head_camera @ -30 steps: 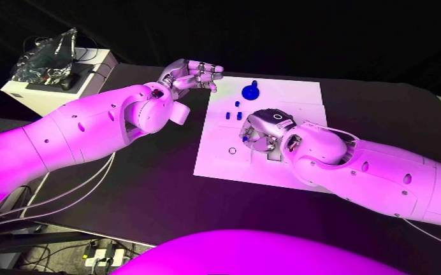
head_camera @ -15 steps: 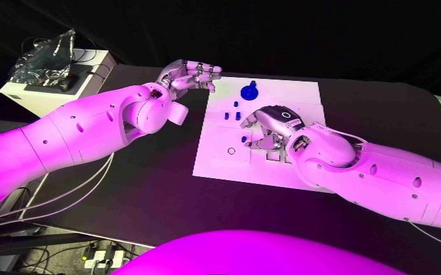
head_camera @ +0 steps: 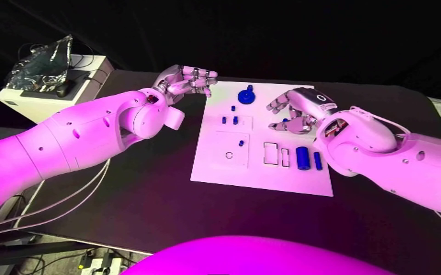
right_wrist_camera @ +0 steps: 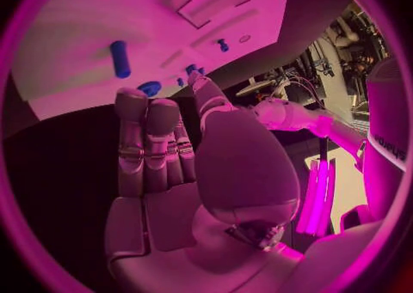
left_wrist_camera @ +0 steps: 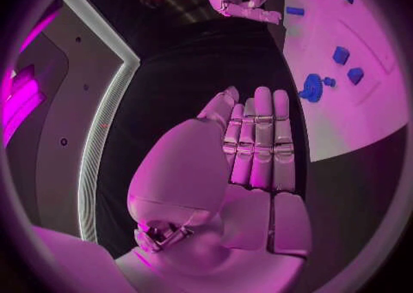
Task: Assemble the parts on the task board
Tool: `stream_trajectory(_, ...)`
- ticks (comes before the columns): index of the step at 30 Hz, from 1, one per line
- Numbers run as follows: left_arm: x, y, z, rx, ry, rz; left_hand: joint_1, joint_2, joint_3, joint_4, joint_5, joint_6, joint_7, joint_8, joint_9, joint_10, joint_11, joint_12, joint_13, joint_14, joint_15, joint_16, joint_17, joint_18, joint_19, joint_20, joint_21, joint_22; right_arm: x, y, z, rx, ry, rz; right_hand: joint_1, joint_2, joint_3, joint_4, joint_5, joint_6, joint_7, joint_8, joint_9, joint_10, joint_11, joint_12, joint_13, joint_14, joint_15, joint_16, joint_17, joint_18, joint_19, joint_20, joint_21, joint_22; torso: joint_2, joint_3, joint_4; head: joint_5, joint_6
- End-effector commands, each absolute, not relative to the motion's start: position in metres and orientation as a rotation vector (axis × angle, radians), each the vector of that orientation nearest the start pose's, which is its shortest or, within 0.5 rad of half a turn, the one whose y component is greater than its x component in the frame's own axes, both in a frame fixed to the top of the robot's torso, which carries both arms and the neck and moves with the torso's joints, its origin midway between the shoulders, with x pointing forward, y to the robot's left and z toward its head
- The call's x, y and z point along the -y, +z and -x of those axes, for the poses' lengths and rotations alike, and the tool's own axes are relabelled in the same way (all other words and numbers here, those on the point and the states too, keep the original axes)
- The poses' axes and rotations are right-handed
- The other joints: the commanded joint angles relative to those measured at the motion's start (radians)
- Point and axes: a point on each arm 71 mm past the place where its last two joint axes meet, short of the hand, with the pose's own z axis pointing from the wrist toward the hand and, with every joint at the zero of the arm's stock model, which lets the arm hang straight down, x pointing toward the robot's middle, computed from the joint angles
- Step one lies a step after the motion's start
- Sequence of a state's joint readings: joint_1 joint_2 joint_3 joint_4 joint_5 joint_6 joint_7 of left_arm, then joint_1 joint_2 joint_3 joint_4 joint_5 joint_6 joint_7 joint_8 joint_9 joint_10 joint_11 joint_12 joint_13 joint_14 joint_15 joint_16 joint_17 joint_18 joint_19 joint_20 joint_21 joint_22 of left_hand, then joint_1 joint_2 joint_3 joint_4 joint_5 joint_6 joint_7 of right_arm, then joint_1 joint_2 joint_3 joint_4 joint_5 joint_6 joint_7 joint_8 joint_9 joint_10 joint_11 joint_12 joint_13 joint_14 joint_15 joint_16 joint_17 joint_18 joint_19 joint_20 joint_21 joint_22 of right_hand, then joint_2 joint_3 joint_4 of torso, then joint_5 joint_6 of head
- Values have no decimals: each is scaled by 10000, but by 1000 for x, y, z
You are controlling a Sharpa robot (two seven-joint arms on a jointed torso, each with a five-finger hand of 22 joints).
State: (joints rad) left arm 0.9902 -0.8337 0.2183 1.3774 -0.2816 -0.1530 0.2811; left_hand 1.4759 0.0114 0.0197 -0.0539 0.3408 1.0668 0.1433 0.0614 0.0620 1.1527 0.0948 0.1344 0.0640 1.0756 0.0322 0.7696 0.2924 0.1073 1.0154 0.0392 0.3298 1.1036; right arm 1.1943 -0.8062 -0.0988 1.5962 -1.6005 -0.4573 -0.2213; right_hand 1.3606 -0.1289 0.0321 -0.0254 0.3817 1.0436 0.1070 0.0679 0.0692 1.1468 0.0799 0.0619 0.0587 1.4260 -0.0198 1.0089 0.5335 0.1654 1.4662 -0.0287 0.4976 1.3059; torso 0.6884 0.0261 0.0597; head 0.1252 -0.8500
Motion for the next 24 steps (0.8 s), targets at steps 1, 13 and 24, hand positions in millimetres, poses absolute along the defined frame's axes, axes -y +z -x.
stream_trajectory(1,-244,-204,-504,-14926,-15221,10084,-44,-39,-55,12,4,0,19,29,15,-24,40,-47,-12,56,9,-37,11,-46,45,-8,-36,2,176,-196,-468,-16689,6007,2188,-198,-162,-111,-30,-107,72,-20,-58,3,-67,37,6,11,-24,5,51,15,67,454,-39,131,124,-6,0,-56,-110,118)
stream_trajectory(13,-240,-204,-504,-14976,-15265,10101,-6,-20,-44,-2,5,10,20,32,16,-16,36,-42,-13,55,4,-41,10,-43,52,-13,-47,9,195,-199,-488,-17010,5111,2721,119,-442,-302,534,-311,29,-201,-52,16,-421,121,30,18,-52,67,105,-13,170,489,44,30,211,-17,-20,-89,-298,317)
stream_trajectory(24,-244,-205,-504,-14995,-15058,10115,-3,7,-42,8,7,7,26,29,15,-11,36,-40,-13,64,3,-38,12,-44,56,-16,-49,39,191,-212,-493,-17494,5034,3007,134,-145,-109,230,-318,231,-120,-59,8,-116,49,18,11,-59,17,145,-22,134,491,5,137,289,-5,-21,-70,-272,238)
